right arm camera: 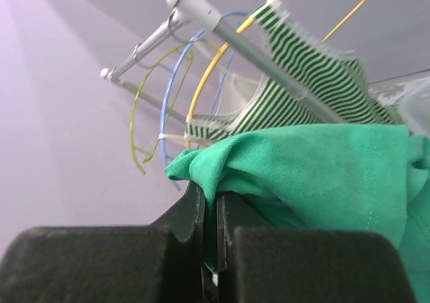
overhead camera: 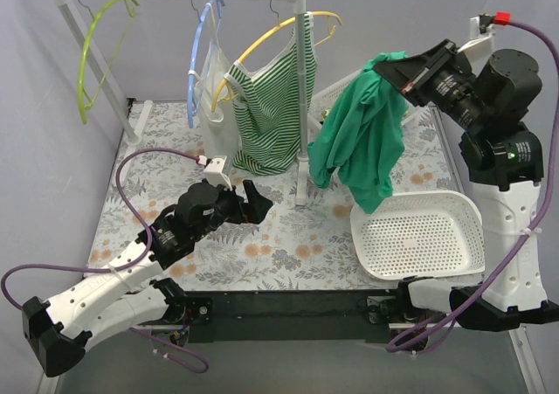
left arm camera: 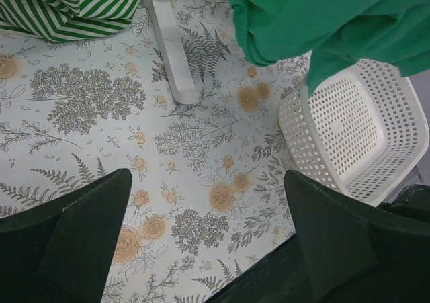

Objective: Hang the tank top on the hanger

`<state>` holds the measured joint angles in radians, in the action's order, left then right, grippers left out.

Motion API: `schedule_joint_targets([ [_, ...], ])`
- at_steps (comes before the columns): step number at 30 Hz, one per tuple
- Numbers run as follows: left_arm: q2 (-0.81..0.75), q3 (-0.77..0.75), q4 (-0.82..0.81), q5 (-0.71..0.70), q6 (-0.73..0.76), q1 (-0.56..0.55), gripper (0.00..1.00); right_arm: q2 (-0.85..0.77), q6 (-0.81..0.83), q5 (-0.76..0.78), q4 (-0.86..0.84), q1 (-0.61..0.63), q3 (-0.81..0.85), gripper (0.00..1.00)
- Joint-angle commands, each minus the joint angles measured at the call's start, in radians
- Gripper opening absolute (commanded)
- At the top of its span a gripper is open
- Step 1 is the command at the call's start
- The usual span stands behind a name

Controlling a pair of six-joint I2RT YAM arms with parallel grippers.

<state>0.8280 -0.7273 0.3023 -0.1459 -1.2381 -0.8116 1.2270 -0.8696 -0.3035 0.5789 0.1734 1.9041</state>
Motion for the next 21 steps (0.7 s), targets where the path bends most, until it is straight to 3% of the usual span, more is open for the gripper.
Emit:
schedule_joint_targets([
  [1, -0.036, 0.012, -0.017, -0.047, 0.003, 0.012, 0.98, 0.028, -0.043, 0.012, -0.14, 0.159, 0.076, 0.01],
  [6, -0.064, 0.022, -0.003, -0.119, -0.021, 0.014, 0.98, 0.152, -0.016, 0.136, -0.116, 0.429, 0.171, 0.01],
  [11, -0.092, 0.035, 0.008, -0.173, -0.04, 0.014, 0.98, 0.302, 0.017, 0.19, -0.044, 0.543, 0.403, 0.01],
  [13, -0.104, 0.039, 0.006, -0.187, -0.044, 0.014, 0.98, 0.302, 0.03, 0.21, -0.039, 0.546, 0.392, 0.01],
  [17, -0.107, 0.048, 0.008, -0.196, -0.05, 0.014, 0.98, 0.226, 0.081, 0.297, -0.042, 0.546, 0.302, 0.01],
  [20, -0.11, 0.048, 0.011, -0.205, -0.054, 0.014, 0.98, 0.096, 0.104, 0.368, -0.05, 0.543, 0.049, 0.01],
  [21, -0.11, 0.051, 0.014, -0.205, -0.055, 0.014, 0.98, 0.059, 0.11, 0.38, -0.05, 0.54, -0.118, 0.01],
])
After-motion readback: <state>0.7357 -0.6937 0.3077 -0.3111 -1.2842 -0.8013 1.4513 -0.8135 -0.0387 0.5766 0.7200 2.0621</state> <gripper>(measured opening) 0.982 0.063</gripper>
